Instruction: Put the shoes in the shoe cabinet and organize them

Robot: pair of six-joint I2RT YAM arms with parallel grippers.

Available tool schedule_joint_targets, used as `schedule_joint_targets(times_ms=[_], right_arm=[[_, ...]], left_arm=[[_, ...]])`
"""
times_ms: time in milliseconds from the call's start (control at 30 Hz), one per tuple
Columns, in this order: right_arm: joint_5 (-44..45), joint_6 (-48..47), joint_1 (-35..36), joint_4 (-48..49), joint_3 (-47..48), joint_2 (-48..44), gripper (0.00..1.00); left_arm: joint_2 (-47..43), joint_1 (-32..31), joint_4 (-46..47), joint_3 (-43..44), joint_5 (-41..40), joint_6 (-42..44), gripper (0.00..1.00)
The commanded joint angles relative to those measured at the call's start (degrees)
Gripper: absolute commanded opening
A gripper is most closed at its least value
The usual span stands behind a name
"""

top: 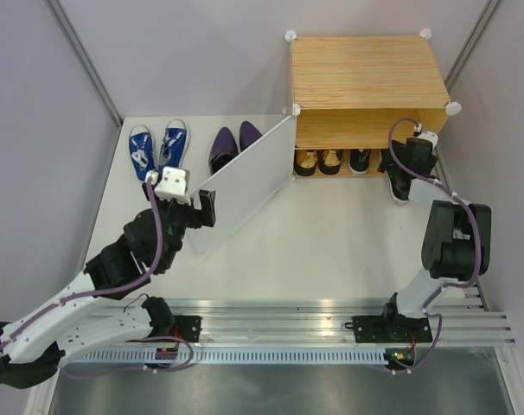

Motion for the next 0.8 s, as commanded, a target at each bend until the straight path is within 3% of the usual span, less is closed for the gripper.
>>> schedule_joint_targets(times_ms=[0,300,433,467,500,567,767], right_arm=[[-0.37,2.39,0.19,3.19,-1.97,-7.98,0.98],[2.35,6.78,0.19,-3.58,-10.13,-23.45,0.93],[5.69,11.34,-0.34,-7.35,-16.29,-29.44,0.69],[5.87,14.31,-0.69,-8.32,-17.7,-30.32,0.49],[5.52,15.56,-1.04,-8.59,-20.06,-31.72,0.42],[4.38,18.03,-2.27,-9.82,-21.92,-32.44,0.33],[5.34,18.83,-5.52,-11.76,-25.53,-32.09,0.3]], left_arm=[[-0.58,-0.2,1.59,0.02,0.63,1.66,0.9],[-0.94,-0.2,1.59,-0.07,0.19,1.66,0.9],[-0.94,-0.2,1.59,-0.07,-0.07,1.57,0.9],[-1.11,-0.2,1.59,-0.16,-0.07,1.57,0.9],[-1.02,-0.2,1.59,-0.16,-0.25,1.48,0.9],[-0.94,-0.2,1.67,-0.16,-0.51,1.57,0.9],[-0.85,-0.2,1.59,-0.16,-0.51,1.39,0.9]])
